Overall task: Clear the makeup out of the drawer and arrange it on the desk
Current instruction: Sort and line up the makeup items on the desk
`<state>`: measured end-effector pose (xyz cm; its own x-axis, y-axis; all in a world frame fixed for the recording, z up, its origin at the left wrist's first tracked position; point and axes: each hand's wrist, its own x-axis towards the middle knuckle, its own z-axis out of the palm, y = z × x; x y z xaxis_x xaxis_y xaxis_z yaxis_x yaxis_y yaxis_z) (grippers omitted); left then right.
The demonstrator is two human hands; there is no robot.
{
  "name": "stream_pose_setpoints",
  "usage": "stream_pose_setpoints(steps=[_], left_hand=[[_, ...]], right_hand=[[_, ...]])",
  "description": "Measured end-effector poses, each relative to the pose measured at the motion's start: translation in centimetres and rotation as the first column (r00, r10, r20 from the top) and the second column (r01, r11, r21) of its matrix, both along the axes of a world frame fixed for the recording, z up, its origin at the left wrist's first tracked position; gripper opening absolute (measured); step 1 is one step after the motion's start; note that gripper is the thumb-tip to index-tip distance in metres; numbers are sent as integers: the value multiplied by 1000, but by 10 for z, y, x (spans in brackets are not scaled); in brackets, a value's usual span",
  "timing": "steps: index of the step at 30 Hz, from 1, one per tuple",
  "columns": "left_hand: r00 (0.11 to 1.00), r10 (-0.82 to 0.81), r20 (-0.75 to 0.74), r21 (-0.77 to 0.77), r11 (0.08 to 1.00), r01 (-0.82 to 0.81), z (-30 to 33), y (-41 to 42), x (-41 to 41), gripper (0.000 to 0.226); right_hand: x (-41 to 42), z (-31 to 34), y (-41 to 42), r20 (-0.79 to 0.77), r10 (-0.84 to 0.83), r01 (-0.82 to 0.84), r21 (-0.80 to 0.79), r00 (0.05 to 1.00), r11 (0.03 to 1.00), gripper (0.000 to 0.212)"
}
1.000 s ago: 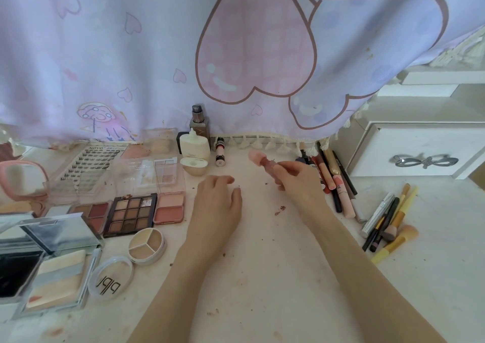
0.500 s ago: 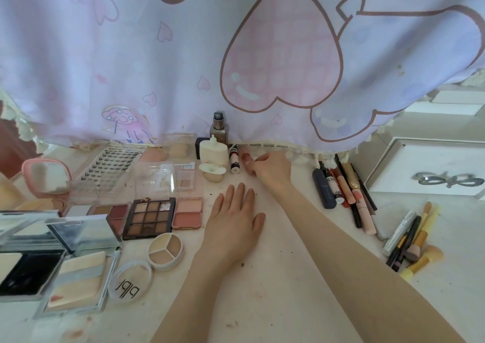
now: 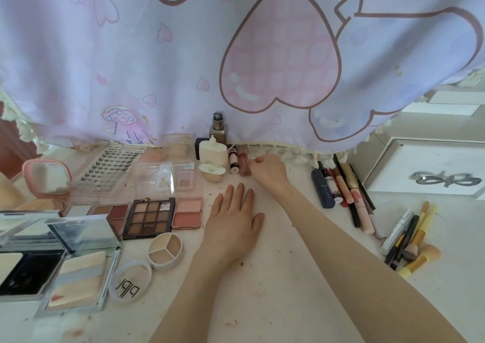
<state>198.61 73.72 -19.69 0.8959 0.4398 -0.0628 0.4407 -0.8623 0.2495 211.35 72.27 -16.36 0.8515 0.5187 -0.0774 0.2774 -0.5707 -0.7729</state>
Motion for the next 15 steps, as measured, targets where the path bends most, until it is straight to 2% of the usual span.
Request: stream_pose_setpoints(steps=[3,5,7,9,11,15], left_hand=[[1000,5,-1,-14,1000,-5,0,0,0,57],[1000,9,6,-19,1000,-9,0,0,1,57],[1000,9,9,-14,1000,-9,1,0,0,57],[1000,4,9,-13,1000,-4,1,-2,0,57],[1000,2,6,-17,1000,-2,1,-3,1,58],[1000,7,9,-29,1000,-6,0,0,1,58]], right_hand=[[-1,7,-20,25,83,-83,-5,996,997,33],[-1,10,-41,96,93,-91,-26,991,996,22],[1,9,-68,213,8,-9,1,977,1000,23],[4,5,-98,373,-115,121,6,921,993,21],[10,-3,-121,513,-148,221,-83,846,972,24],[9,-13,-135,537,-97,265,-246,838,932,33]])
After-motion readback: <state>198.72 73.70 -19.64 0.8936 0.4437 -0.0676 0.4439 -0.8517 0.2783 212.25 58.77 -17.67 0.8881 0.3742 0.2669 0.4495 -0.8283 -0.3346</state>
